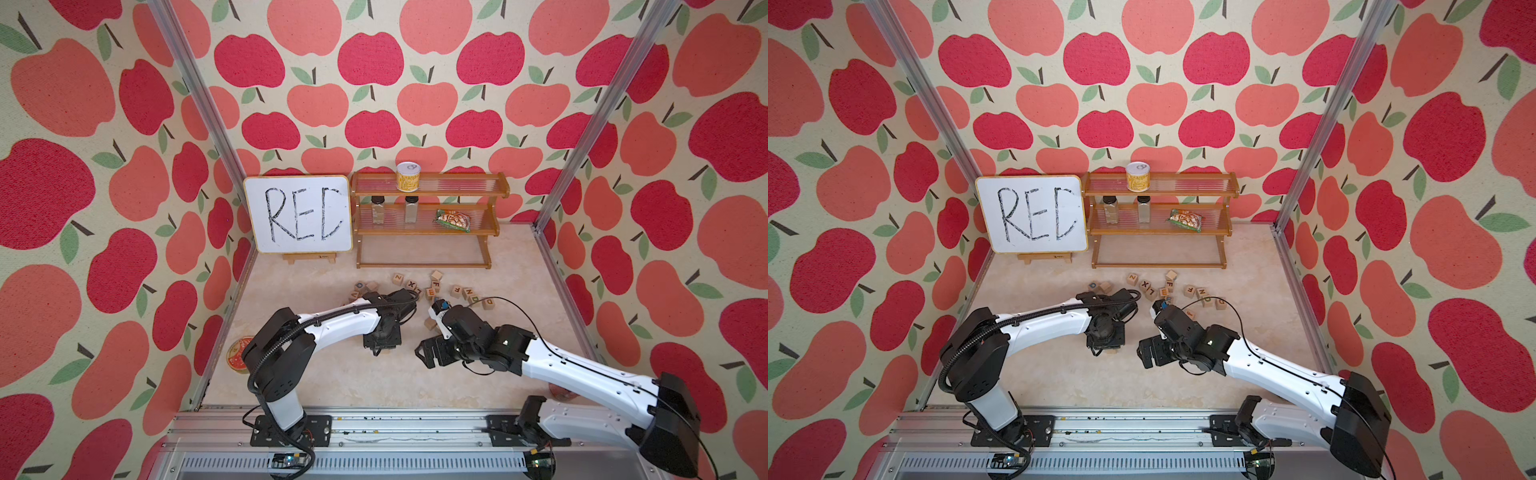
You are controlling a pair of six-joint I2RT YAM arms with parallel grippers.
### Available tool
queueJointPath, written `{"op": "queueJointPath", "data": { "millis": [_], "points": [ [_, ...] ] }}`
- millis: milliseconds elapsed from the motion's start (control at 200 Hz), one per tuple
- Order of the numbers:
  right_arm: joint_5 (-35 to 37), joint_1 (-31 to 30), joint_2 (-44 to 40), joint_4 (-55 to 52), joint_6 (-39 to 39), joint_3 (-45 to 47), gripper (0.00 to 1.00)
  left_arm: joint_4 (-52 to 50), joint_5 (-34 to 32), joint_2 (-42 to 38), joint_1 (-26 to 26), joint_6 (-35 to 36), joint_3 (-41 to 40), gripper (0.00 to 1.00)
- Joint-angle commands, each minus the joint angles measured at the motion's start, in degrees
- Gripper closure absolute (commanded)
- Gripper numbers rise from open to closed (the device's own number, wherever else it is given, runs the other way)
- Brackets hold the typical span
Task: Assemble the uppercase word "red" with letter blocks
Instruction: Adjust the letter block at the center of the board.
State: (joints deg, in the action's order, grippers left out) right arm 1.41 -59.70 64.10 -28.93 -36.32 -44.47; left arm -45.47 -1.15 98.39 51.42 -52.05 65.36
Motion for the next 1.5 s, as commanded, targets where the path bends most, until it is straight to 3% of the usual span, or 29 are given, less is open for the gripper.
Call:
{"op": "queueJointPath", "data": {
  "millis": [0, 790, 1376, 1496],
  "points": [
    [0.56, -0.92, -0.61, 0.33, -1.35, 1.06, 0.01, -0.39, -2.67, 1.09, 1.24, -2.26, 1.09, 0.78],
    [2.98, -3.21, -4.9, -2.23, -3.84, 2.84, 0.01, 9.46, -7.73, 2.66, 3.4, -2.16, -7.27, 0.75],
    [3.75, -3.28, -5.48, -2.32, -4.67, 3.16, 0.01, 9.59, -7.47, 2.07, 3.39, -1.82, -6.89, 0.37],
    [3.95, -3.31, -5.38, -2.36, -4.67, 2.99, 0.01, 9.19, -7.77, 1.24, 3.36, -1.59, -6.49, 0.2]
  ]
}}
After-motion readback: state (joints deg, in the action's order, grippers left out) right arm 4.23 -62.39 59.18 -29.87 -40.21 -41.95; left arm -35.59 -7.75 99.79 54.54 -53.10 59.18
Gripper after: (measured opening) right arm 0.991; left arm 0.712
